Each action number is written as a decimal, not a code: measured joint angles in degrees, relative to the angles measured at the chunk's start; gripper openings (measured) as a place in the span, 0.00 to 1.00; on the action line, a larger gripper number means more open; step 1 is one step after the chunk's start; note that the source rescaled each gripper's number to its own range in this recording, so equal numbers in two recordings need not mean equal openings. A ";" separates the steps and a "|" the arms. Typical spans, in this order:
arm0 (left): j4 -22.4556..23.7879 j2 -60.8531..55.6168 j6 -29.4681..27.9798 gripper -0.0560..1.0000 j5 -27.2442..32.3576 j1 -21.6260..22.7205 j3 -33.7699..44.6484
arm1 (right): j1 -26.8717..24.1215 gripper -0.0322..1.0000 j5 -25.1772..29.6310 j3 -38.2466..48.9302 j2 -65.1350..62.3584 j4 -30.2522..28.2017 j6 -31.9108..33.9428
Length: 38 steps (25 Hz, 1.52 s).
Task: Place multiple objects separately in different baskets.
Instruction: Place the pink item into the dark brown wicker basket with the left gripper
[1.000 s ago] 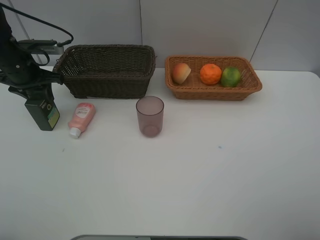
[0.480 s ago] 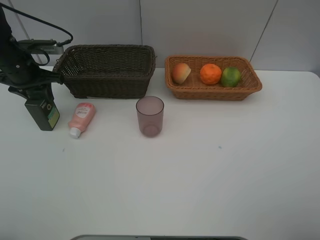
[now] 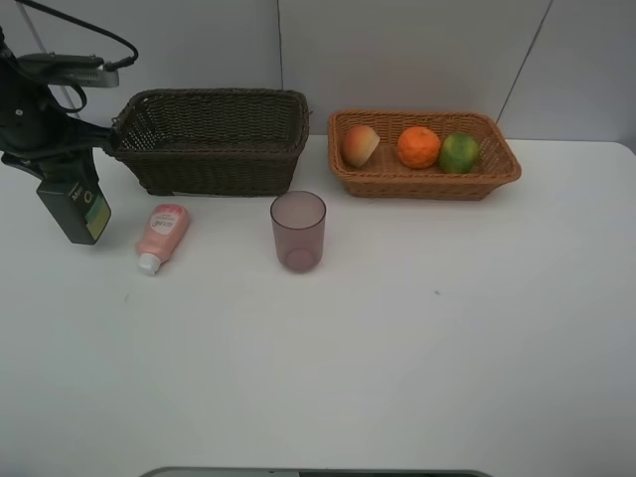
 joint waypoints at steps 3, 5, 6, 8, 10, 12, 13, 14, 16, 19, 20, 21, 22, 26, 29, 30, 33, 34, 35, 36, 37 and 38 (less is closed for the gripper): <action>0.19 -4.12 -0.64 0.51 0.36 -1.21 0.00 | 0.00 0.84 0.00 0.00 0.00 0.00 0.00; 0.35 -5.91 -1.66 0.51 0.71 -1.89 -0.06 | 0.00 0.84 0.00 0.00 0.00 0.00 0.00; 0.42 -6.48 -2.12 0.51 1.21 -2.38 -0.42 | 0.00 0.84 0.00 0.00 0.00 0.00 0.00; 0.81 -6.75 -2.69 0.51 2.03 -3.43 -2.07 | 0.00 0.84 0.00 0.00 0.00 0.00 0.00; 0.88 -6.78 -2.98 0.51 2.53 -4.70 -4.75 | 0.00 0.84 0.00 0.00 0.00 0.00 0.00; 1.00 -6.78 -3.16 0.51 2.71 -6.39 -7.60 | 0.00 0.84 0.00 0.00 0.00 0.00 0.00; 1.00 -6.78 -3.16 0.51 2.71 -7.14 -9.27 | 0.00 0.84 0.00 0.00 0.00 0.00 0.00; 1.00 -6.70 -3.16 0.51 2.65 -8.04 -11.01 | 0.00 0.84 0.00 0.00 0.00 0.00 0.00; 1.00 -5.90 -3.16 0.51 2.37 -9.71 -14.28 | 0.00 0.84 0.00 0.00 0.00 0.00 0.00; 1.00 -3.24 -2.42 0.51 0.60 -11.94 -18.39 | 0.00 0.84 0.00 0.00 0.00 0.00 0.00; 1.03 -2.04 -1.96 0.51 -0.23 -12.59 -19.35 | 0.00 0.84 0.00 0.00 0.00 0.00 0.00; 1.03 -0.81 -1.57 0.51 -1.11 -13.35 -20.13 | 0.00 0.84 0.00 0.00 0.00 0.00 0.00; 1.03 0.24 -1.39 0.51 -2.02 -14.08 -20.70 | 0.00 0.84 0.00 0.00 0.00 0.00 0.00; 0.96 4.47 -0.15 0.51 -8.08 -15.97 -21.27 | 0.00 0.84 0.00 0.00 0.00 0.00 0.00; 0.83 7.27 0.05 0.51 -12.80 -16.63 -21.27 | 0.00 0.84 0.00 0.00 0.00 0.00 0.00; 0.78 8.13 0.04 0.51 -14.07 -16.90 -21.27 | 0.00 0.84 0.00 0.00 0.00 0.00 0.00; -0.26 10.41 -0.18 0.51 -16.28 -17.65 -21.27 | 0.00 0.84 0.00 0.00 0.00 0.00 0.00; -0.54 11.21 -0.64 0.51 -16.66 -17.94 -21.27 | 0.00 0.84 0.00 0.00 0.00 0.00 0.00; -0.65 11.98 -0.64 0.51 -16.82 -18.29 -21.27 | 0.00 0.84 0.00 0.00 0.00 0.00 0.00; -0.77 12.56 -0.95 0.51 -17.08 -18.51 -21.32 | 0.00 0.84 0.00 0.00 0.00 0.00 0.00; -0.83 13.23 -1.08 0.51 -17.62 -18.99 -21.32 | 0.00 0.84 0.00 0.00 0.00 0.00 0.00; -0.83 13.94 -1.08 0.51 -18.37 -19.26 -21.32 | 0.00 0.84 0.00 0.00 0.00 0.00 0.00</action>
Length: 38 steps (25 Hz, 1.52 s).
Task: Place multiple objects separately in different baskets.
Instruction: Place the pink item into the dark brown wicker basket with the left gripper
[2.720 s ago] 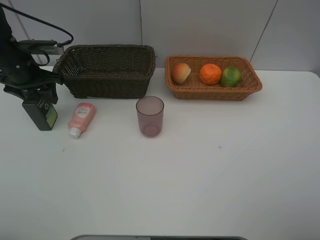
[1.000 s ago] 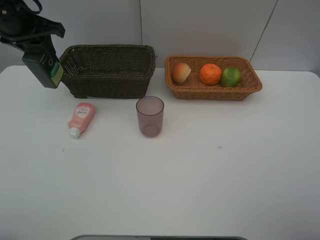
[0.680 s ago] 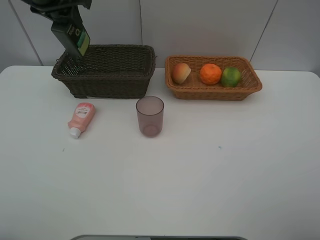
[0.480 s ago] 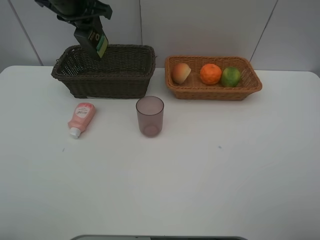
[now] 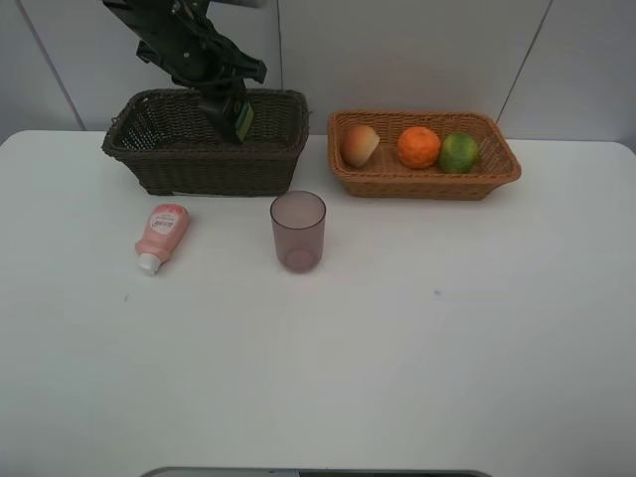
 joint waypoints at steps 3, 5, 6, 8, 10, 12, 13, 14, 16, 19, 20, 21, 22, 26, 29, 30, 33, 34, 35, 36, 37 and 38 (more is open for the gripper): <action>-0.07 1.81 -0.17 0.51 -2.26 -1.23 0.00 | 0.00 0.84 0.00 0.00 0.00 0.00 0.00; -0.08 3.02 -0.05 0.51 -3.92 -1.78 0.00 | 0.00 0.84 0.00 0.00 0.00 0.00 0.00; -0.08 3.59 0.11 0.51 -4.61 -1.91 0.00 | 0.00 0.84 0.00 0.00 0.00 0.00 0.00; -0.25 4.62 0.10 0.51 -5.76 -2.06 -0.18 | 0.00 0.84 0.00 0.00 0.00 0.00 0.00; -0.25 5.45 0.10 0.51 -7.39 -2.06 -0.33 | 0.00 0.84 0.00 0.00 0.00 0.00 0.00; -0.25 6.15 0.44 0.51 -8.93 -2.06 -0.43 | 0.00 0.84 0.00 0.00 0.00 0.00 0.00; -0.25 6.38 0.44 0.51 -9.38 -2.06 -0.45 | 0.00 0.84 0.00 0.00 0.00 0.00 0.00; -0.25 6.52 0.44 0.51 -9.75 -2.06 -0.45 | 0.00 0.84 0.00 0.00 0.00 0.00 0.00; -0.25 6.64 0.44 0.51 -9.95 -2.06 -0.45 | 0.00 0.84 0.00 0.00 0.00 0.00 0.00; -0.27 6.64 0.44 0.51 -10.24 -2.06 -0.45 | 0.00 0.84 0.00 0.00 0.00 0.00 0.00; -0.27 6.64 0.44 0.51 -10.24 -2.06 -0.45 | 0.00 0.84 0.00 0.00 0.00 0.00 0.00; -0.27 6.64 0.44 0.51 -10.24 -2.06 -0.45 | 0.00 0.84 0.00 0.00 0.00 0.00 0.00; -0.27 6.64 0.44 0.51 -10.24 -2.06 -0.45 | 0.00 0.84 0.00 0.00 0.00 0.00 0.00; -0.27 6.64 0.44 0.51 -10.24 -2.06 -0.45 | 0.00 0.84 0.00 0.00 0.00 0.00 0.00; -0.27 6.64 0.44 0.61 -10.49 -2.06 -0.45 | 0.00 0.84 0.00 0.00 0.00 0.00 0.00; -0.27 6.64 0.44 0.68 -10.96 -2.06 -0.54 | 0.00 0.84 0.00 0.00 0.00 0.00 0.00; -0.47 6.64 0.44 0.83 -11.42 -2.06 -0.74 | 0.00 0.84 0.00 0.00 0.00 0.00 0.00; -0.52 6.58 0.44 0.85 -11.35 -2.06 -0.74 | 0.00 0.84 0.00 0.00 0.00 0.00 0.00; -0.52 6.44 0.44 0.86 -11.29 -2.06 -0.74 | 0.00 0.84 0.00 0.00 0.00 0.00 0.00; -0.52 6.23 0.44 0.87 -11.23 -2.06 -0.74 | 0.00 0.84 0.00 0.00 0.00 0.00 0.00; -0.52 5.86 0.44 0.87 -11.15 -2.06 -0.74 | 0.00 0.84 0.00 0.00 0.00 0.00 0.00; -0.52 5.41 0.44 0.87 -10.94 -2.06 -0.74 | 0.00 0.84 0.00 0.00 0.00 0.00 0.00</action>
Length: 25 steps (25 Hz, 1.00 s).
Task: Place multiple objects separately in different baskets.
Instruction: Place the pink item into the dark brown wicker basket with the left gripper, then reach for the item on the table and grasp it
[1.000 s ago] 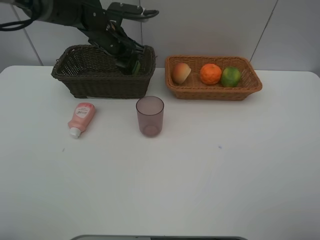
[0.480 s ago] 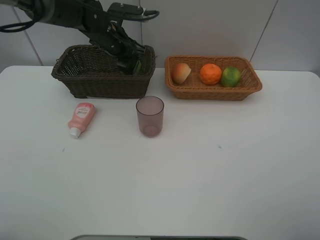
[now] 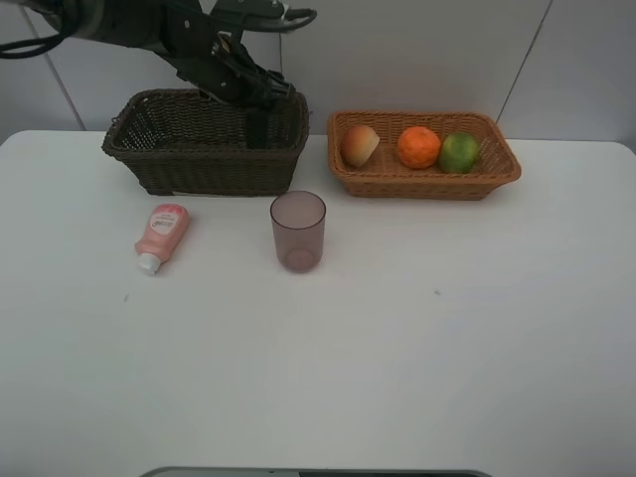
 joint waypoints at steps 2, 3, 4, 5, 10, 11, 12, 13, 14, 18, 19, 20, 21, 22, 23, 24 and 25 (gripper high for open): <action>-0.05 -1.22 0.00 0.87 1.14 0.00 0.00 | 0.00 0.84 0.00 0.00 0.00 0.00 0.00; -0.05 -1.80 0.00 0.87 1.65 0.00 0.00 | 0.00 0.84 0.00 0.00 0.00 0.00 0.00; -0.05 -2.54 0.00 0.87 2.67 0.00 0.00 | 0.00 0.84 0.00 0.00 0.00 0.00 0.00; -0.05 -3.31 0.00 0.87 3.97 0.00 0.00 | 0.00 0.84 0.00 0.00 0.00 0.00 0.00; -0.12 -7.13 0.00 0.87 10.68 0.00 0.00 | 0.00 0.84 0.00 0.00 0.00 0.00 0.00; -0.36 -7.91 0.00 0.87 12.10 0.00 0.00 | 0.00 0.84 0.00 0.00 0.00 0.00 0.00; -0.66 -8.72 0.88 0.87 14.02 0.00 0.00 | 0.00 0.84 0.00 0.00 0.00 0.00 0.00; -0.87 -9.50 1.64 0.87 16.09 -0.14 0.00 | 0.00 0.84 0.00 0.00 0.00 0.00 0.00; -1.42 -10.08 2.69 0.87 17.83 -0.35 0.00 | 0.00 0.84 0.00 0.00 0.00 0.00 0.00; -2.41 -12.25 6.54 0.92 25.44 -1.92 0.00 | 0.00 0.84 0.00 0.00 0.00 0.00 0.00; -2.86 -12.68 7.33 0.95 27.19 -2.45 0.00 | 0.00 0.84 0.00 0.00 0.00 0.00 0.00; -3.30 -13.01 7.81 0.98 28.68 -2.91 0.00 | 0.00 0.84 0.00 0.00 0.00 0.00 0.00; -3.62 -13.17 8.09 0.99 29.71 -3.42 0.00 | 0.00 0.84 0.00 0.00 0.00 0.00 0.00; -3.95 -13.35 8.21 1.00 30.98 -4.01 -0.05 | 0.00 0.84 0.00 0.00 0.00 0.00 0.00; -4.57 -13.35 8.21 1.00 32.17 -4.51 -0.05 | 0.00 0.84 0.00 0.00 0.00 0.00 0.00; -5.04 -13.40 8.13 1.00 33.27 -5.14 -0.05 | 0.00 0.84 0.00 0.00 0.00 0.00 0.00; -5.61 -13.40 7.68 1.00 34.05 -5.80 -0.05 | 0.00 0.84 0.00 0.00 0.00 0.00 0.00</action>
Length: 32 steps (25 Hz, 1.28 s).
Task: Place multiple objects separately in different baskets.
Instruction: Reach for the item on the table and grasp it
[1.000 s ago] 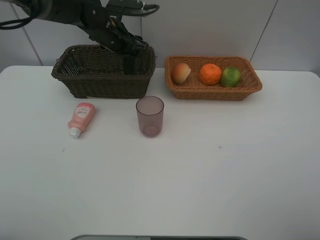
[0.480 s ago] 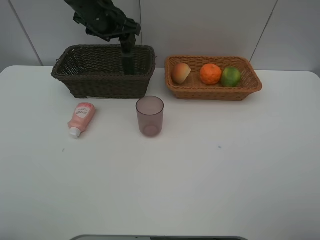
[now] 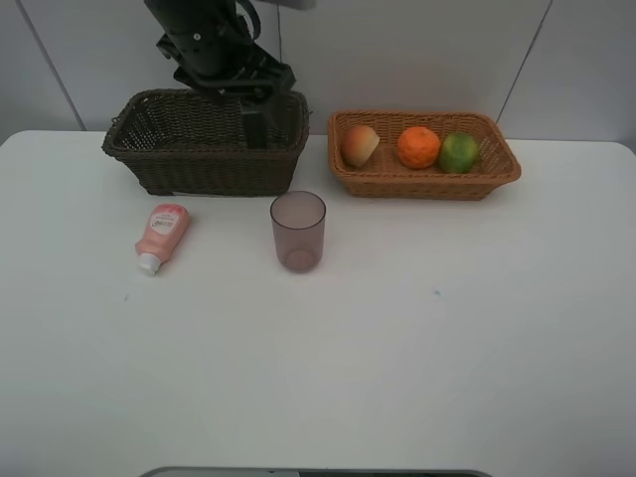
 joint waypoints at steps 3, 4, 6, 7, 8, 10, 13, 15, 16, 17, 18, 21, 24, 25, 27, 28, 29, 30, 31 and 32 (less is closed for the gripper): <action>-0.97 -0.02 -3.10 1.00 2.18 -2.06 0.00 | 0.00 0.84 0.00 0.00 0.00 0.00 0.00; -1.04 -0.02 -4.42 1.00 2.82 -2.78 0.00 | 0.00 0.84 0.00 0.00 0.00 0.00 0.00; -1.04 -0.02 -6.30 1.00 3.92 -4.05 0.00 | 0.00 0.84 0.00 0.00 0.00 0.00 0.00; -1.04 0.05 -7.26 1.00 4.41 -4.62 -0.05 | 0.00 0.84 0.00 0.00 0.00 0.00 0.00; -1.09 0.24 -8.27 1.00 5.00 -5.11 -0.05 | 0.00 0.84 0.00 0.00 0.00 0.00 0.00; -1.25 0.77 -10.76 1.00 6.26 -5.55 -0.05 | 0.00 0.84 0.00 0.00 0.00 0.00 0.00; -0.30 1.85 -15.17 1.00 7.35 -5.82 0.19 | 0.00 0.84 0.00 0.00 0.00 0.00 0.00; 0.99 2.47 -17.11 1.00 8.08 -5.95 0.56 | 0.00 0.84 0.00 0.00 0.00 0.00 0.00; 1.71 2.91 -17.76 1.00 8.42 -6.02 0.61 | 0.00 0.84 0.00 0.00 0.00 0.00 0.00; 2.26 3.32 -18.49 1.00 8.42 -6.02 0.61 | 0.00 0.84 0.00 0.00 0.00 0.00 0.00; 2.68 3.76 -19.25 1.00 8.42 -6.02 0.61 | 0.00 0.84 0.00 0.00 0.00 0.00 0.00; 3.21 5.26 -20.92 1.00 8.24 -6.02 0.67 | 0.00 0.84 0.00 0.00 0.00 0.00 0.00; 4.20 6.79 -21.45 1.00 8.04 -6.51 1.04 | 0.00 0.84 0.00 0.00 0.00 0.00 0.00; 4.20 7.25 -21.69 1.00 7.97 -6.59 1.18 | 0.00 0.84 0.00 0.00 0.00 0.00 0.00; 4.20 8.63 -22.20 1.00 7.83 -6.66 1.17 | 0.00 0.84 0.00 0.00 0.00 0.00 0.00; 4.20 9.18 -22.42 1.00 7.55 -6.66 1.30 | 0.00 0.84 0.00 0.00 0.00 0.00 0.00; 4.20 9.67 -22.53 1.00 7.24 -6.66 1.47 | 0.00 0.84 0.00 0.00 0.00 0.00 0.00; 4.20 10.06 -22.53 1.00 6.77 -6.66 1.65 | 0.00 0.84 0.00 0.00 0.00 0.00 0.00; 4.20 10.30 -22.53 1.00 6.24 -6.66 1.65 | 0.00 0.84 0.00 0.00 0.00 0.00 0.00; 4.20 10.38 -22.53 1.00 5.72 -6.66 1.65 | 0.00 0.84 0.00 0.00 0.00 0.00 0.00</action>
